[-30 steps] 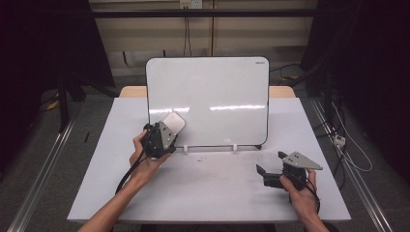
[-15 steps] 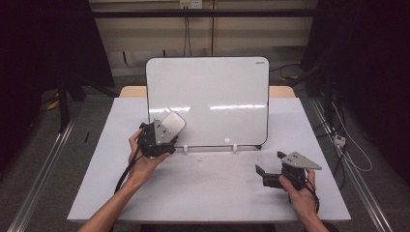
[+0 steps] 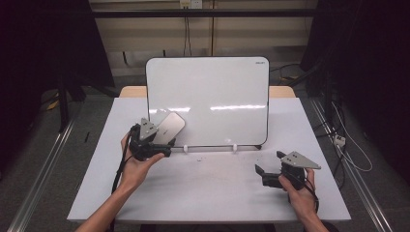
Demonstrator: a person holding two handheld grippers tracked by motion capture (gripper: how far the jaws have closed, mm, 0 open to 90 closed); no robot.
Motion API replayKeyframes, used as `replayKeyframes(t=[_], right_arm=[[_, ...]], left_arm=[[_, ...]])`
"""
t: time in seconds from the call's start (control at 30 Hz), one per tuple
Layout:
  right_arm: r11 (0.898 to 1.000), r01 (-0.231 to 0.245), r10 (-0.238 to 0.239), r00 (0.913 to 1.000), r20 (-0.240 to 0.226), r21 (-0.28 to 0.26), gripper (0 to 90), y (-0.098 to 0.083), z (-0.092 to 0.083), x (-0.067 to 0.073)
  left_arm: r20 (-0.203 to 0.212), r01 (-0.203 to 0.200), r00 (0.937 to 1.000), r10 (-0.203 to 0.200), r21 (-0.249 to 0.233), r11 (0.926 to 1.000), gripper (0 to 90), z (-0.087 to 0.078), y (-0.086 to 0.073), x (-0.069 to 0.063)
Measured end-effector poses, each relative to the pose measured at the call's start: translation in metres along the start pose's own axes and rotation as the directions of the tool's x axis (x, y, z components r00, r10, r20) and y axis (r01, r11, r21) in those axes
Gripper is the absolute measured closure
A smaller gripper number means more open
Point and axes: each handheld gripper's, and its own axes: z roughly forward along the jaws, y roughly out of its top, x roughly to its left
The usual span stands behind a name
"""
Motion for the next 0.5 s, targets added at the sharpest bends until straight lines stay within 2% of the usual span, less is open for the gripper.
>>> replayKeyframes(t=[0.1, 0.37, 0.5], right_arm=[[1.000, 0.003, -0.003, 1.0000, 0.000, 0.000, 5.0, 0.000, 0.000, 0.000], [1.000, 0.000, 0.000, 1.0000, 0.006, -0.002, 5.0, 0.000, -0.001, 0.000], [1.000, -0.001, 0.001, 1.0000, 0.007, -0.001, 5.0, -0.001, -0.001, 0.000]], left_arm=[[-0.016, 0.014, 0.9998, -0.014, -0.001, 0.9999, 5.9, -0.004, -0.005, 0.003], [0.030, 0.068, 0.9973, -0.068, -0.018, 0.9975, 4.5, -0.023, -0.018, 0.005], [0.020, 0.083, 0.9964, -0.083, -0.019, 0.9963, 4.5, -0.033, -0.026, 0.003]])
